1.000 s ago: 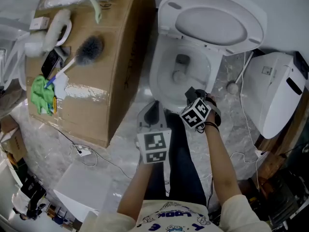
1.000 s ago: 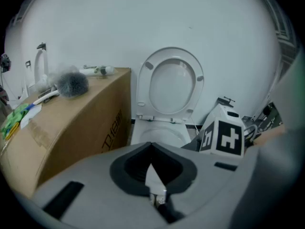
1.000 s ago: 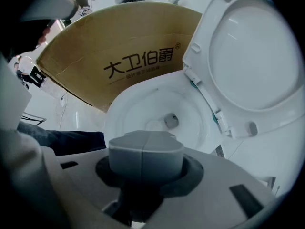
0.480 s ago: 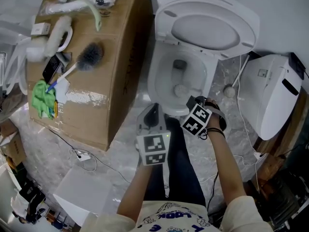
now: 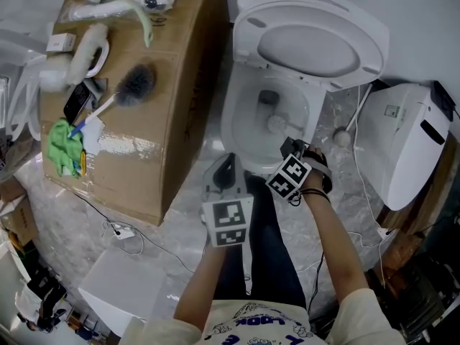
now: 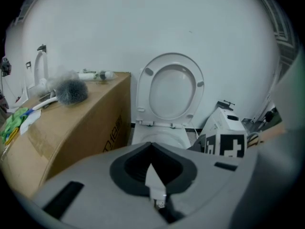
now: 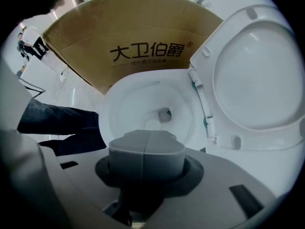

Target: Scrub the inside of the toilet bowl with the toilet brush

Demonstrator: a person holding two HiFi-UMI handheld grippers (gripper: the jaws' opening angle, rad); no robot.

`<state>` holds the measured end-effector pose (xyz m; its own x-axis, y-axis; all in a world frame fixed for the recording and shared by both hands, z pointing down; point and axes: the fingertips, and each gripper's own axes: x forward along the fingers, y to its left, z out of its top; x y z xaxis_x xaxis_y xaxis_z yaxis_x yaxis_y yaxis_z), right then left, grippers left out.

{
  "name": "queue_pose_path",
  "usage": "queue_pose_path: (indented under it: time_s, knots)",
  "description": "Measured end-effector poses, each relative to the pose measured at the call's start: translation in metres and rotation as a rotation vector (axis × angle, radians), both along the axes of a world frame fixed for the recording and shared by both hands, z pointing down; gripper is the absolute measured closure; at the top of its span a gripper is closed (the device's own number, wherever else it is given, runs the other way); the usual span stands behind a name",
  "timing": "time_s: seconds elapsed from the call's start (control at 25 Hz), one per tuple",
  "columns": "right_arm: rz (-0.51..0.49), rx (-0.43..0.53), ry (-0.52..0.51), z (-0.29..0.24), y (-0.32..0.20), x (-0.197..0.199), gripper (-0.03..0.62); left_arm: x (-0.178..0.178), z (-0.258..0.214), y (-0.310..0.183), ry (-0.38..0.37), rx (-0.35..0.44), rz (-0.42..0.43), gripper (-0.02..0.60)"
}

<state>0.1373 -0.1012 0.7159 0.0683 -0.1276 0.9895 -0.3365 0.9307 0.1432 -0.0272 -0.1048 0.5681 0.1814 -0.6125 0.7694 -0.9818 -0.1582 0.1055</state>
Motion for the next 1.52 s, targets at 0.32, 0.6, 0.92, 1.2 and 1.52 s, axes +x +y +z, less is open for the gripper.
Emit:
queue_pose_path:
  time_s: [0.32, 0.6, 0.92, 1.2, 1.52]
  knots:
    - [0.057, 0.136, 0.01, 0.009, -0.044, 0.01, 0.431, -0.006, 0.007, 0.004, -0.003, -0.015, -0.01, 0.58]
    - [0.054, 0.153, 0.01, 0.006, -0.059, 0.013, 0.431, -0.01, 0.01, 0.005, -0.002, -0.02, -0.015, 0.58]
    - [0.028, 0.044, 0.011, 0.008, -0.034, 0.01, 0.431, -0.013, 0.008, 0.004, 0.0, -0.015, -0.014, 0.58]
    - [0.093, -0.129, -0.06, -0.003, -0.005, -0.006, 0.431, -0.014, 0.006, 0.006, -0.001, -0.012, -0.009, 0.58]
    - [0.135, 0.043, -0.108, -0.028, -0.029, -0.001, 0.431, -0.013, -0.002, 0.0, 0.003, 0.004, -0.002, 0.58]
